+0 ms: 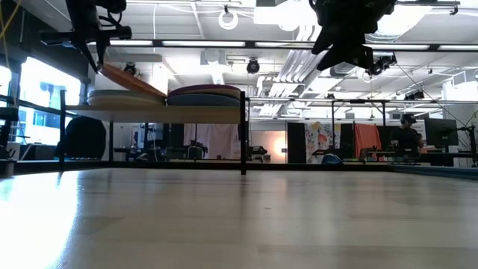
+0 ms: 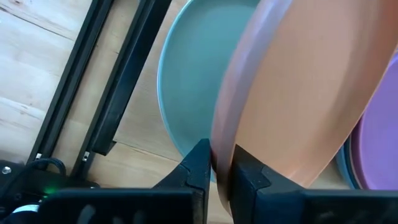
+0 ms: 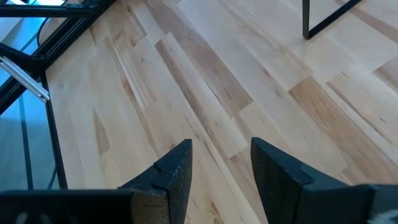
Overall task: Place and stack plates onto a shelf
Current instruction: Stack the brown plate on top of the gray plate on the shelf
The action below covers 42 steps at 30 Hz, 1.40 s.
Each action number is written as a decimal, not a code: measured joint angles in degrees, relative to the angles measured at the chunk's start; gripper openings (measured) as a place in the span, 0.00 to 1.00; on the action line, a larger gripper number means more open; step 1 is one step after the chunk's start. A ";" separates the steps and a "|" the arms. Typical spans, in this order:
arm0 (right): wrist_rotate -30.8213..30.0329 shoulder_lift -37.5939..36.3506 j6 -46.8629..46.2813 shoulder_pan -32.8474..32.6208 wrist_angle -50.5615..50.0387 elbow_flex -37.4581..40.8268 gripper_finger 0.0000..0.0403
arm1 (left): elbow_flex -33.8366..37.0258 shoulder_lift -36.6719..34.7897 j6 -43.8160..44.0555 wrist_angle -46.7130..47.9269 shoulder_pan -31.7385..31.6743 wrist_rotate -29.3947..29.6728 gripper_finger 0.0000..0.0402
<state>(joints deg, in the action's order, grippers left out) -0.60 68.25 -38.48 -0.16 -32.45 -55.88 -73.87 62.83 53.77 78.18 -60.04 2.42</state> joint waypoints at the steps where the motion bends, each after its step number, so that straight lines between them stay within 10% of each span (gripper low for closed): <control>1: 0.00 0.00 0.00 0.00 0.00 0.00 0.36 | 0.00 0.00 -0.42 0.05 -0.01 -0.25 0.07; 16: -0.04 0.00 0.00 0.00 0.02 0.00 0.36 | 0.00 1.13 -7.72 0.72 0.01 1.88 0.24; 42: -0.22 0.00 -0.20 0.00 0.05 0.02 0.36 | 0.00 5.08 -18.23 5.70 0.14 -2.93 0.25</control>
<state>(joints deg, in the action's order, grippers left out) -0.82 68.25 -38.68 -0.16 -32.40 -55.86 -73.87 67.91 35.55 83.87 -59.90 -0.51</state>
